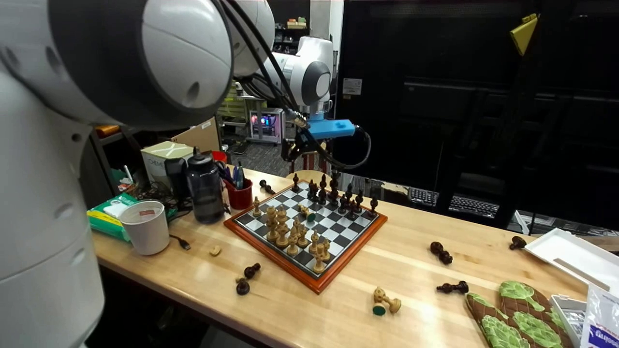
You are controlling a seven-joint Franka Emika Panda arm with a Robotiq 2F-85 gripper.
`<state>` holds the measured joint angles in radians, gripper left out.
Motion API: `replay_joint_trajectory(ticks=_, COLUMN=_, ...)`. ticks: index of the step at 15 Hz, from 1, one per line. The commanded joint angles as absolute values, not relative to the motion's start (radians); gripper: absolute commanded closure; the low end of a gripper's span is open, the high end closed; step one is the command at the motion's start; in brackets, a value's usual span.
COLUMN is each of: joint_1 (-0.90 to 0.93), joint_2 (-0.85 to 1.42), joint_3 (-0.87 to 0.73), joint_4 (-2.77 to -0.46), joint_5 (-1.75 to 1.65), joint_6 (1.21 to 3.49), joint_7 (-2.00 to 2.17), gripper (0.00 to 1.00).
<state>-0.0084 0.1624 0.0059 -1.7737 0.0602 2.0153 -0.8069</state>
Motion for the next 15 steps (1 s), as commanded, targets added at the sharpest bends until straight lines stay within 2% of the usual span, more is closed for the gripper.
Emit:
replay_joint_trajectory(ticks=1, joint_1=-0.019, joint_2=0.164, joint_3=0.017, joint_4=-1.772, joint_5=0.058, joint_6=2.013, joint_7=-0.805, gripper=0.00)
replay_joint_trajectory(ticks=15, joint_1=-0.073, joint_2=0.311, joint_3=0.041, joint_4=-1.763, joint_5=0.173, joint_6=2.076, joint_7=-0.931, gripper=0.00)
